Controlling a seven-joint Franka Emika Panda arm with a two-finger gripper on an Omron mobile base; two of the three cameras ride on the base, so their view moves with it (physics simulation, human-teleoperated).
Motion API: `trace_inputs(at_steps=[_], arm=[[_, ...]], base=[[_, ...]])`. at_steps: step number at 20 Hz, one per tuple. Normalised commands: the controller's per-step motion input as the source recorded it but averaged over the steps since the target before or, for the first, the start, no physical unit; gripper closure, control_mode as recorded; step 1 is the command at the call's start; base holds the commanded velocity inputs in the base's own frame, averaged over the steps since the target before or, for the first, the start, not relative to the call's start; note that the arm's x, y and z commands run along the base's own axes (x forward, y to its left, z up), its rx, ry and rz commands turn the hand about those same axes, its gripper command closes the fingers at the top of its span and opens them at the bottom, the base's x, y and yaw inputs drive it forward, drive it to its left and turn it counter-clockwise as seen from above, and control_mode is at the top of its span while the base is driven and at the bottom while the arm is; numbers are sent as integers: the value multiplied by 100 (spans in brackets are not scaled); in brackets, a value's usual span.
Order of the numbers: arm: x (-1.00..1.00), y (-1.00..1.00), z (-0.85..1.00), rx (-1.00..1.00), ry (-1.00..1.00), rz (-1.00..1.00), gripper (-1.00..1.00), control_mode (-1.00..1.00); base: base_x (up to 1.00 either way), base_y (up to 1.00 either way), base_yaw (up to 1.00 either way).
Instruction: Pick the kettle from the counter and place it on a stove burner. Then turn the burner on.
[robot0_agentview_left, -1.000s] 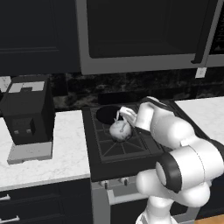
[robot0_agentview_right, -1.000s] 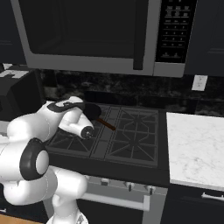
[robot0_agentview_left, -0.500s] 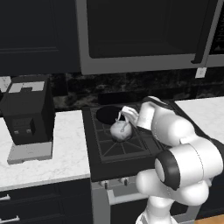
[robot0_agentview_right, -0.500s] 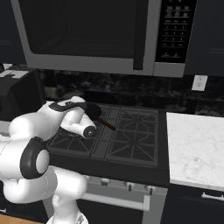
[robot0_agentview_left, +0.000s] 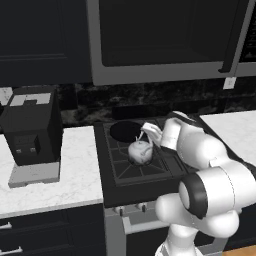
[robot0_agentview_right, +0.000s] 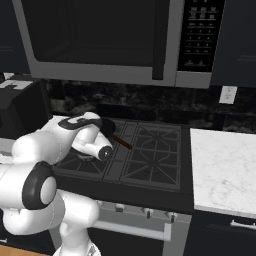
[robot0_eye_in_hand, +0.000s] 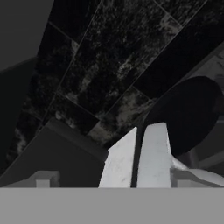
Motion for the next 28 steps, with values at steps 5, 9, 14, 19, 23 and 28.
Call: trace_inputs(at_steps=[5,9,14,19,23,28], arm=[[-6,-4,0,-1,0,0,-100,-100],[0,-8,0,-10,4,0,-100,-100],[0,-13,-8,-15,6,0,-100,-100],[0,-12,-21,-16,11,0,-100,-100],[-6,-24,19,-8,10,0,-100,-100],[-38,-34,75,-5,0,0,-100,-100]], base=[[0,0,0],[0,0,0],[0,0,0],[0,0,0],[0,0,0],[0,0,0]])
